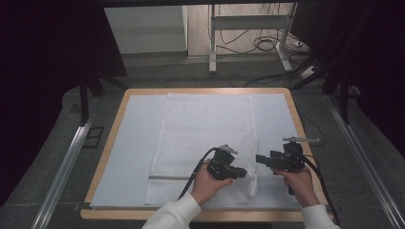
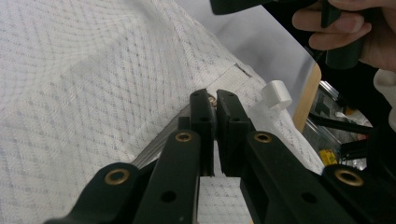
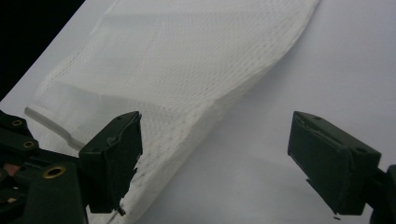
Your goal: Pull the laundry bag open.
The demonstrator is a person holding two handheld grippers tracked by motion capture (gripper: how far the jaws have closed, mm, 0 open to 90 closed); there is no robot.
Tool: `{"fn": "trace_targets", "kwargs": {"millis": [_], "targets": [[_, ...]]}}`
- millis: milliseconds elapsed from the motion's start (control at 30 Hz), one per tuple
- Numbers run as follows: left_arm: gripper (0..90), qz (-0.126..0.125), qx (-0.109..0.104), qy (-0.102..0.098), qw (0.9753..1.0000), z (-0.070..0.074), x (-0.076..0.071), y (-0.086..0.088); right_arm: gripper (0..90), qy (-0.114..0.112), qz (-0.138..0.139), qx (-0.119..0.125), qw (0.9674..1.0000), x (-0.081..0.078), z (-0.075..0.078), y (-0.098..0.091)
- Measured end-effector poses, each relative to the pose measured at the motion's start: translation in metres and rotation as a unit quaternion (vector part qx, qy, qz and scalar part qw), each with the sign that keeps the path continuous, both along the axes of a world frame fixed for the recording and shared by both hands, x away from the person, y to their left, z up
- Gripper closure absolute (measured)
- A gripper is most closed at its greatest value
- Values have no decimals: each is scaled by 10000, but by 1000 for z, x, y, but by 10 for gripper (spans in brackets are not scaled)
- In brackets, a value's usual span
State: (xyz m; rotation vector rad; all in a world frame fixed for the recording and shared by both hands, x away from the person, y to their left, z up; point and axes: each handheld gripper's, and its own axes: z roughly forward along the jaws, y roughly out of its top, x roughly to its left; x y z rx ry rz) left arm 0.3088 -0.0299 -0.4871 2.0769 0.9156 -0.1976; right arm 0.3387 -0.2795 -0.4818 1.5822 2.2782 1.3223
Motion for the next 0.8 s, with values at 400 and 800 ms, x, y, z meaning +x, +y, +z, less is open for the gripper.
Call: {"fn": "trace_targets", "kwargs": {"millis": [400,800], "targets": [[867,33,-45,-45,10000,2,-2,4,184,257,19,48,9997,2,-4,17],[867,-7,-29,-44,10000,1,-4,1,231,385,238,-96,9989,7,-11,38]]}}
